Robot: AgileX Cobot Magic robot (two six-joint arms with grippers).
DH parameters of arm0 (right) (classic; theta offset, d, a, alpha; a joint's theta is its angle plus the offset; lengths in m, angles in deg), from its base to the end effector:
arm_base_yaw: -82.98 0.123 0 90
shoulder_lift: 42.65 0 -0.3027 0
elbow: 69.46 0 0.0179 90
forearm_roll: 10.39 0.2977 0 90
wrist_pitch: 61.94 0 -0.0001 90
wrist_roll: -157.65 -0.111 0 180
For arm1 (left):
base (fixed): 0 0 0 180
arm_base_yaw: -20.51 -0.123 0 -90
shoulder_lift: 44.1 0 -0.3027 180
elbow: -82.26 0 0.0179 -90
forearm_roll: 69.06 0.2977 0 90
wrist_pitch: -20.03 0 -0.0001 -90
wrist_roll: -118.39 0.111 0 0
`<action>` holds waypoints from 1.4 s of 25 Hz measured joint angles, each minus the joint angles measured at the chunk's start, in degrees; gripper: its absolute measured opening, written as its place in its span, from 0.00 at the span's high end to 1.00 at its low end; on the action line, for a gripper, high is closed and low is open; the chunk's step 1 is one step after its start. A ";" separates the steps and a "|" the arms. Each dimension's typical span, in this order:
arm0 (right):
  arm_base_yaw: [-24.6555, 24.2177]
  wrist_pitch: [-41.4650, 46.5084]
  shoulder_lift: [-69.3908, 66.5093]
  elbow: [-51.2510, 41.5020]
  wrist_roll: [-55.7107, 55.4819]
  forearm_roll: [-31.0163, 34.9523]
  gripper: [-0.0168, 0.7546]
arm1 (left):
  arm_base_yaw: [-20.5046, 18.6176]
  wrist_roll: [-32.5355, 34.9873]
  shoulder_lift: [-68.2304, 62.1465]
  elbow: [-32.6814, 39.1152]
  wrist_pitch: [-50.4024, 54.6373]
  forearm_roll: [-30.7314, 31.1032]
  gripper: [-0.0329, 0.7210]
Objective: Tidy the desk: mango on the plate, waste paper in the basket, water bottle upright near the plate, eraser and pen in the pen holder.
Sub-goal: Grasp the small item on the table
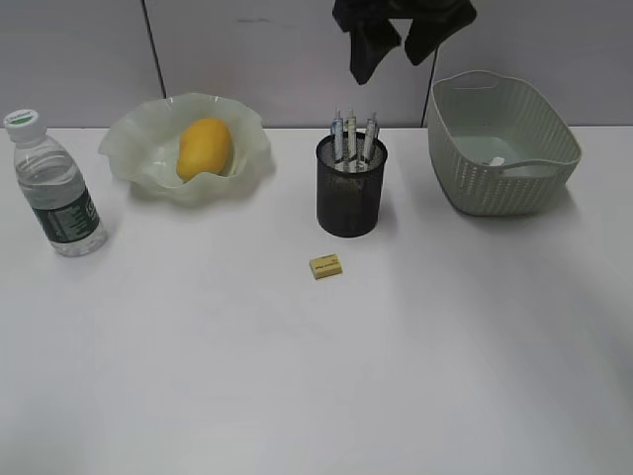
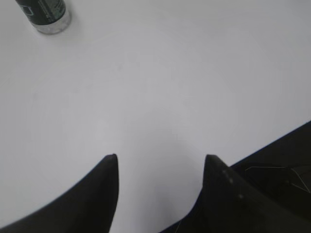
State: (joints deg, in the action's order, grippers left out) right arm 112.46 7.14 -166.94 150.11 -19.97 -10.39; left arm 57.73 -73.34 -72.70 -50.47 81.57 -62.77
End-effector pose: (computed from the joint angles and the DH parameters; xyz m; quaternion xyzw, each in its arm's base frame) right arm 0.4477 0.2531 0.3187 -0.2673 0.9366 0.0531 0.2203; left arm 0.0809 -0.0480 0.2767 0.2119 0.9059 -0.1007 0.3526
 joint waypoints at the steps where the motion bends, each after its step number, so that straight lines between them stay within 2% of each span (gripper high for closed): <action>1: 0.00 0.00 1.14 -1.44 0.07 0.00 0.28 | 0.00 0.00 0.00 0.00 0.00 0.00 0.39; 7: 0.00 -1.62 10.77 -15.57 1.09 0.31 0.29 | 0.00 0.00 0.00 0.00 0.00 0.00 0.39; 19: 0.00 -17.65 36.71 -53.93 1.08 0.36 0.29 | 0.00 0.00 0.00 0.00 0.00 0.00 0.39; 29: 0.00 -23.49 55.19 -71.79 1.08 0.36 0.29 | 0.00 0.00 -0.89 -0.52 -1.22 0.00 0.39; 35: 0.00 -23.51 63.70 -78.40 1.08 0.36 0.29 | 0.00 0.00 -8.74 -2.71 -10.40 -1.05 0.39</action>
State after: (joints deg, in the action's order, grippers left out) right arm 112.46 -16.37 -103.25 71.71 -18.88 -10.02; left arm 57.73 -73.34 -81.44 -53.17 71.17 -63.82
